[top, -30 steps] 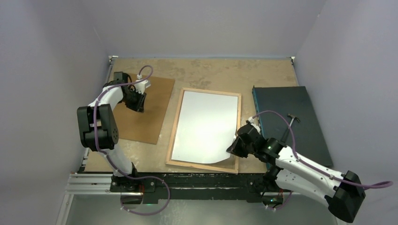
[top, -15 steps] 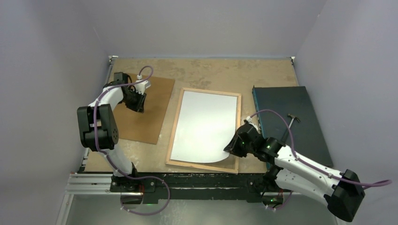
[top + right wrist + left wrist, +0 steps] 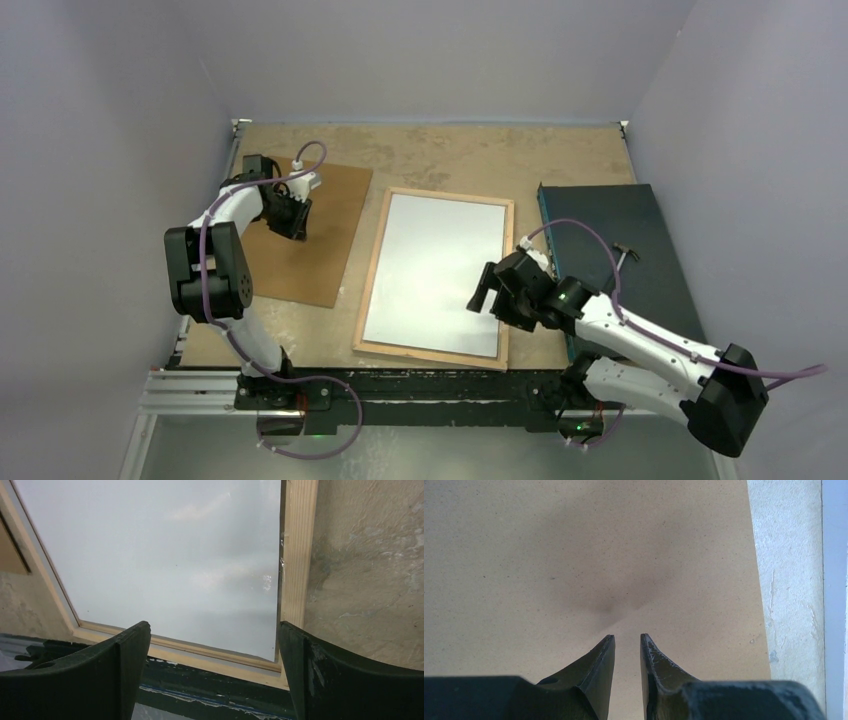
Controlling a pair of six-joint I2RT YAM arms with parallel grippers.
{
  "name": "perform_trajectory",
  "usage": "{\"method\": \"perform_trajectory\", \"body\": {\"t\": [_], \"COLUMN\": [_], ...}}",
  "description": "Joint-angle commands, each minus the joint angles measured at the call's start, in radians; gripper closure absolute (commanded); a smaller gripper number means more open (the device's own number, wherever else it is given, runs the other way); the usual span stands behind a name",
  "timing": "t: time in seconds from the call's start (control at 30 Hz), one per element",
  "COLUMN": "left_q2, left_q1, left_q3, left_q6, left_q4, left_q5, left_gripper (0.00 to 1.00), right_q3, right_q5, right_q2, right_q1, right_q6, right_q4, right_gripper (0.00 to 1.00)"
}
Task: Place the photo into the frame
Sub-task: Place the photo in the photo frame.
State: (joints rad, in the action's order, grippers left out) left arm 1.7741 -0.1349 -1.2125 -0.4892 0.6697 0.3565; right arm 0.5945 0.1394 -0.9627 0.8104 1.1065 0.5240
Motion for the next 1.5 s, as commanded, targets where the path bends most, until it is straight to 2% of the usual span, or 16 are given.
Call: {"method": "perform_trajectory", "body": {"t": [0.0,0.23,0.37,0.47,0.53,0.6,0.67,0.7,0.73,0.83,0.9,1.0,1.13,1.17,1.33,1.47], "left_q2": [-0.041,-0.051,-0.040,-0.032,-0.049,-0.053,-0.039,-0.032,-0.020,0.018,0.058,0.116,0.165,0.174,0.201,0.231], "left_q1": [0.004,-0.004,-0.055,-0.106,-0.167,-0.191,-0.199,-0.215,-0.229,-0.241,-0.245,-0.251,-0.255,-0.254,-0.257,-0.257], "left_q3": [-0.007,-0.043,-0.129,-0.212,-0.247,-0.268,-0.281,-0.282,-0.279,-0.261,-0.264,-0.279,-0.291,-0.293,-0.270,-0.254], "left_q6": [0.001,0.024,0.037,0.011,-0.009,-0.011,-0.013,-0.017,-0.014,-0.011,0.002,0.020,0.042,0.049,0.074,0.089], "left_q4": [-0.006,-0.013,0.002,0.026,0.024,-0.003,-0.013,-0.026,-0.041,-0.105,-0.137,-0.162,-0.184,-0.188,-0.252,-0.292], "left_q5": [-0.002,-0.056,-0.092,-0.144,-0.095,-0.172,-0.258,-0.262,-0.263,-0.319,-0.352,-0.387,-0.394,-0.398,-0.447,-0.485], "left_gripper": [0.76,0.74,0.71,0.73,0.72,0.71,0.49,0.43,0.39,0.33,0.32,0.37,0.60,0.65,0.82,0.89], "right_q3": [0.119,0.178,0.369,0.562,0.719,0.783,0.773,0.781,0.838,1.262,1.520,1.652,1.406,1.350,1.763,1.677], "right_q5": [0.102,0.116,0.166,0.108,-0.022,-0.129,-0.192,-0.191,-0.145,0.156,0.220,0.156,-0.101,-0.072,0.057,0.056], "right_q2": [-0.026,-0.051,-0.215,-0.393,-0.521,-0.607,-0.650,-0.682,-0.711,-1.000,-1.176,-1.297,-1.239,-1.219,-1.463,-1.476], "right_q1": [-0.004,-0.004,-0.003,-0.003,-0.027,-0.041,-0.043,-0.043,-0.029,0.084,0.138,0.155,0.114,0.115,0.160,0.162], "right_q6": [-0.049,-0.077,-0.188,-0.213,-0.237,-0.266,-0.263,-0.247,-0.257,-0.301,-0.304,-0.254,-0.171,-0.171,-0.214,-0.186], "right_q4": [0.141,0.111,0.013,-0.062,-0.100,-0.192,-0.335,-0.398,-0.392,-0.059,0.097,0.086,-0.279,-0.355,-0.033,-0.086], "right_gripper": [0.01,0.01,0.01,0.01,0.01,0.01,0.01,0.01,0.01,0.01,0.01,0.01,0.01,0.01,0.01,0.01]}}
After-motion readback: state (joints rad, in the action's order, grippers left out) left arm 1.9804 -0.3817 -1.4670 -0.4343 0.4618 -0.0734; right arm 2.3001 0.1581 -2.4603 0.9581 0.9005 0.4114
